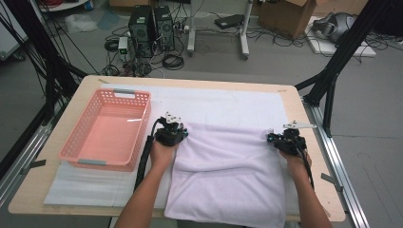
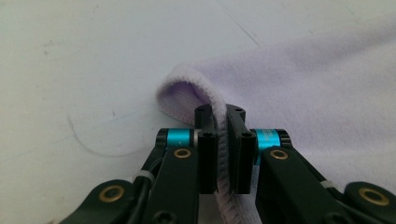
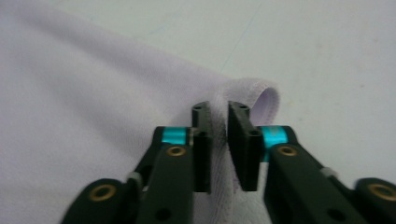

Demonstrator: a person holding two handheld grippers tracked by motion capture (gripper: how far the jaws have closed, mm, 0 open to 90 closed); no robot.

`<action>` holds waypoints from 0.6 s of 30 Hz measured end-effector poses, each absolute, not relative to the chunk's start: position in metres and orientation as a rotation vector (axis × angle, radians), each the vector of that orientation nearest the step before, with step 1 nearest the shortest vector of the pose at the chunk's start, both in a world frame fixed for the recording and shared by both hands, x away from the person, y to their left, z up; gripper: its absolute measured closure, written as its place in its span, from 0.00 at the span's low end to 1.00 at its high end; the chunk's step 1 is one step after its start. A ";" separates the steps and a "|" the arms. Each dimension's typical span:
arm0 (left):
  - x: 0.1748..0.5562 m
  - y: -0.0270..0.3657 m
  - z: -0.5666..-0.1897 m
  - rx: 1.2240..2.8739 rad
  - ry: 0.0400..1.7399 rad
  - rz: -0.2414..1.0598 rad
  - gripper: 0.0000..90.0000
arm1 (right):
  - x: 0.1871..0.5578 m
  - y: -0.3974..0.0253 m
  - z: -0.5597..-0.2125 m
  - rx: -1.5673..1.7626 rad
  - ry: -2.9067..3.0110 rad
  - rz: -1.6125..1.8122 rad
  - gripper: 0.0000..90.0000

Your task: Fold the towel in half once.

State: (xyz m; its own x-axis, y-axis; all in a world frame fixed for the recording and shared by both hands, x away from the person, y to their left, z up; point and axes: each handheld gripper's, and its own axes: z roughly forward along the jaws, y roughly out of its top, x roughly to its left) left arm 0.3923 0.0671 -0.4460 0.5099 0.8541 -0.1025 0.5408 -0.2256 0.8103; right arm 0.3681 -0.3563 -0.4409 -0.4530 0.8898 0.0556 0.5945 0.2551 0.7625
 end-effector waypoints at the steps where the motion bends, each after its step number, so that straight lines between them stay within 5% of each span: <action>1: 0.394 0.068 -0.443 1.880 1.146 0.473 0.94 | 0.370 -0.357 -0.443 1.361 2.163 1.031 0.97; 7: 0.405 0.070 -0.431 1.767 1.167 0.524 0.92 | 0.375 -0.367 -0.434 1.435 1.978 1.094 0.98; 9: 0.406 0.071 -0.432 1.734 1.241 0.525 0.84 | 0.377 -0.368 -0.433 1.464 1.940 1.090 0.97; 12: 0.408 0.076 -0.434 1.738 1.267 0.482 0.64 | 0.378 -0.366 -0.435 1.501 1.951 1.036 0.72; 18: 0.412 0.077 -0.445 1.820 1.266 0.436 0.48 | 0.380 -0.373 -0.435 1.559 1.929 1.053 0.54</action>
